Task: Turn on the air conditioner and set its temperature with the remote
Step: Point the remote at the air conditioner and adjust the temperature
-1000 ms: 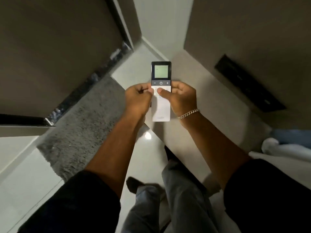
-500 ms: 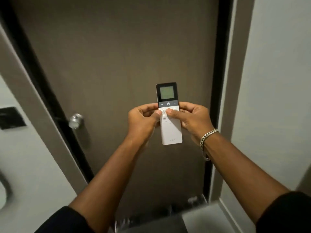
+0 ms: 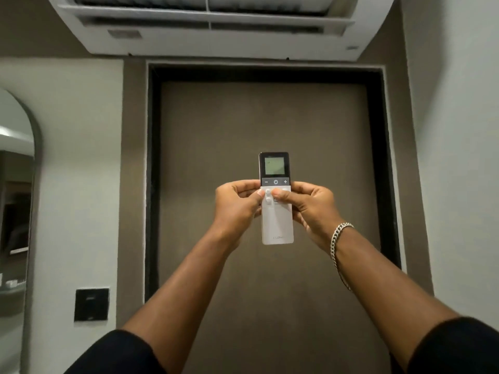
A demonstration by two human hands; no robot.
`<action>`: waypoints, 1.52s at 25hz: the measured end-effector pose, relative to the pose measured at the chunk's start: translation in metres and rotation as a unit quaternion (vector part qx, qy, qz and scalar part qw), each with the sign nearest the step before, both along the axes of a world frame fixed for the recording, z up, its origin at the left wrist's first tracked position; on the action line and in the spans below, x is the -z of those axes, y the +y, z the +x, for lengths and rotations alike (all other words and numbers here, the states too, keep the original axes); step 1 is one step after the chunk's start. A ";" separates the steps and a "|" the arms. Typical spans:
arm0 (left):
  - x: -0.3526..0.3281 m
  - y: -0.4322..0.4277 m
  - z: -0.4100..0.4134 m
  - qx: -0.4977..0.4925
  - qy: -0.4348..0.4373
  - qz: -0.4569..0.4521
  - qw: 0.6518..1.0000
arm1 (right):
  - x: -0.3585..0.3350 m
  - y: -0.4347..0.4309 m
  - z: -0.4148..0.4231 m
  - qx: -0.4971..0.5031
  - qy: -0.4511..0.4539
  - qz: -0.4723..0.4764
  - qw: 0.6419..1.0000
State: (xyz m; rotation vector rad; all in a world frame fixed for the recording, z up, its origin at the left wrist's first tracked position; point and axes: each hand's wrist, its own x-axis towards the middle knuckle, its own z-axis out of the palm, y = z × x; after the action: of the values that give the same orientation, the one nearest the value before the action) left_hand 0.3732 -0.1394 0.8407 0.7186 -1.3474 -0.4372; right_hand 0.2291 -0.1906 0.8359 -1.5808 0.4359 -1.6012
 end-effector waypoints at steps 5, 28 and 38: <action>-0.021 0.011 0.003 -0.015 -0.013 -0.025 0.999 | -0.023 0.009 0.004 -0.005 -0.006 -0.040 0.999; -0.038 0.035 -0.006 -0.007 -0.024 -0.071 0.997 | -0.042 0.032 -0.007 -0.021 -0.012 -0.078 0.997; -0.037 0.045 -0.007 -0.015 -0.013 -0.073 0.997 | -0.042 0.043 -0.009 -0.022 -0.012 -0.073 0.997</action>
State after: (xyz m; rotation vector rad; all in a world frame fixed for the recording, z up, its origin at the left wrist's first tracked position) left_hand 0.3662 -0.0947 0.8774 0.6242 -1.3768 -0.3036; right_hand 0.2202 -0.1480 0.8778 -1.6648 0.2745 -1.6478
